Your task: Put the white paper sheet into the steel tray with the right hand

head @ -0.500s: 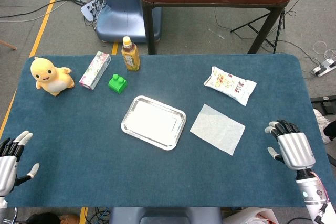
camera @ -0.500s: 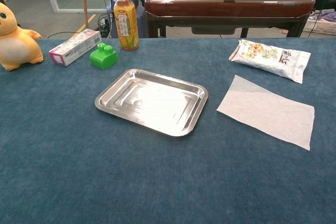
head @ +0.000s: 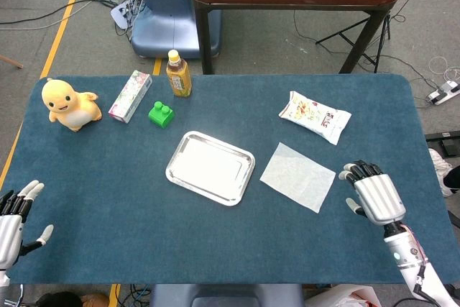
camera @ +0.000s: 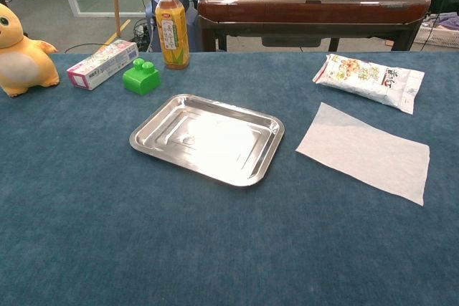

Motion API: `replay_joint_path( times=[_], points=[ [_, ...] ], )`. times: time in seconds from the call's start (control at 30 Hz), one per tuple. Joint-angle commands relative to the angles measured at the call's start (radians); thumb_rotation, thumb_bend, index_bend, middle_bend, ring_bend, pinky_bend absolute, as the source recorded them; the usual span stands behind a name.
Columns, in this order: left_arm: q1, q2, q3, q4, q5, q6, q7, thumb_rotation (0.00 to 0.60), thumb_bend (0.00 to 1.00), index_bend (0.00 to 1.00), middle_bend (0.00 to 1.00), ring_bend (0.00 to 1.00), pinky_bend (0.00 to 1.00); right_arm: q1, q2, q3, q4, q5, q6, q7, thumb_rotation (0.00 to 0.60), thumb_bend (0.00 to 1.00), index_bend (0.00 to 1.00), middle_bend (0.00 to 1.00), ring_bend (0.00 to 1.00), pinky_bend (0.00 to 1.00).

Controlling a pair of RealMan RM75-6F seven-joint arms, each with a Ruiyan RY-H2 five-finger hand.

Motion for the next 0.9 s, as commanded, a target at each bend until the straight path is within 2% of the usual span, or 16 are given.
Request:
replay_joint_path(
  times=[0.03,0.5,0.9],
  points=[
    [0.002,0.001,0.0,0.002,-0.001,0.002,-0.002,0.6,0.25,0.13,0.12,0.14,0.06,0.037,-0.017,0.022,-0.005,0.037,-0.048,-0.028,0.6,0.22,0.39,0.3,0.19,0.31],
    [0.021,0.0,0.006,0.015,-0.009,0.016,-0.017,0.6,0.25,0.13,0.12,0.14,0.06,0.172,-0.083,0.086,0.047,0.208,-0.221,-0.106,0.6,0.22,0.39,0.3,0.19,0.31],
    [0.026,0.002,0.008,0.012,-0.006,0.019,-0.012,0.6,0.25,0.13,0.12,0.14,0.06,0.331,-0.193,0.152,0.223,0.46,-0.387,-0.185,0.6,0.23,0.39,0.28,0.19,0.31]
  ],
)
